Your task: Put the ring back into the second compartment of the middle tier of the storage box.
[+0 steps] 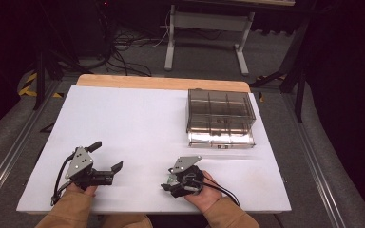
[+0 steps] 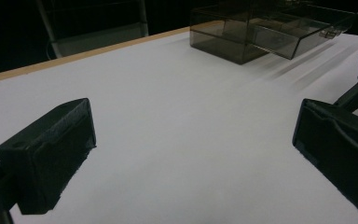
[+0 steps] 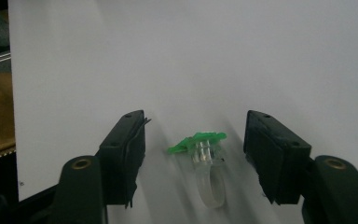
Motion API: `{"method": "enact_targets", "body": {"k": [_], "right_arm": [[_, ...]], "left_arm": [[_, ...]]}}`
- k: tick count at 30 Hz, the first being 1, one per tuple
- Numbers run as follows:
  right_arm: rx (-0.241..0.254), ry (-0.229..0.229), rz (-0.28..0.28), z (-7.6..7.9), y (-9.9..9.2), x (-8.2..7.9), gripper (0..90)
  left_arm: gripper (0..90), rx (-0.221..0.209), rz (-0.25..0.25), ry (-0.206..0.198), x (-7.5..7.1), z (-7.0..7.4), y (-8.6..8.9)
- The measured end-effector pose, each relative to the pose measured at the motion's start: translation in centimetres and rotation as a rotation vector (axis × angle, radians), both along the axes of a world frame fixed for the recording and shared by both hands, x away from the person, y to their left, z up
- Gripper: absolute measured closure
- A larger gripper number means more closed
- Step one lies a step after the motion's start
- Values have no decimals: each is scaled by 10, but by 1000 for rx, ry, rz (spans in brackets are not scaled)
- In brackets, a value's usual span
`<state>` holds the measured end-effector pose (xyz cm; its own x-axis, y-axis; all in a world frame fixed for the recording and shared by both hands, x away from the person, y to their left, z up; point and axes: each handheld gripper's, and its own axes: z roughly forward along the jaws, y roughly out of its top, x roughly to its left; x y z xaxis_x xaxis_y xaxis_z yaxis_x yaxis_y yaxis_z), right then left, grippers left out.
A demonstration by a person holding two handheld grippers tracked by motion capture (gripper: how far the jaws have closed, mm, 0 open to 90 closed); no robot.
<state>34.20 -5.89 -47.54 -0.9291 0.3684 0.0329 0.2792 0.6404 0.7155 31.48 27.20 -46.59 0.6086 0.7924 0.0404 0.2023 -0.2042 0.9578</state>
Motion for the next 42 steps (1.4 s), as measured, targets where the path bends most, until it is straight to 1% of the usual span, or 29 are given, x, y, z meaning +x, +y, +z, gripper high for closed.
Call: {"method": "enact_targets", "body": {"k": [1,3,7,9,13,16,24,28,33,38,42], "right_arm": [[-3,-4,-1,0,0,0,403],[-9,-20,-9,0,1,-2,458],[-12,-30,-18,1,0,-3,555],[-14,-30,-12,1,0,-3,611],[-14,-26,-6,2,-1,-3,688],[-15,-23,-9,2,-1,-3,697],[-19,-28,0,2,-1,-2,698],[-21,-34,-4,2,0,-4,699],[-24,-72,13,6,-1,-6,701],[-11,-79,9,11,-3,-7,701],[6,-97,1,16,-8,-6,700]], "left_arm": [[3,0,-2,2,0,0,0],[3,-2,0,2,0,0,0],[3,3,-3,0,0,0,0],[5,2,-5,2,0,0,0],[5,1,-4,2,0,0,0],[4,2,-4,3,0,0,0],[5,1,-4,2,0,0,0],[5,1,-4,3,0,0,0],[5,2,-4,3,0,0,0],[5,1,-3,3,0,0,0],[5,2,-1,0,0,0,0]]}}
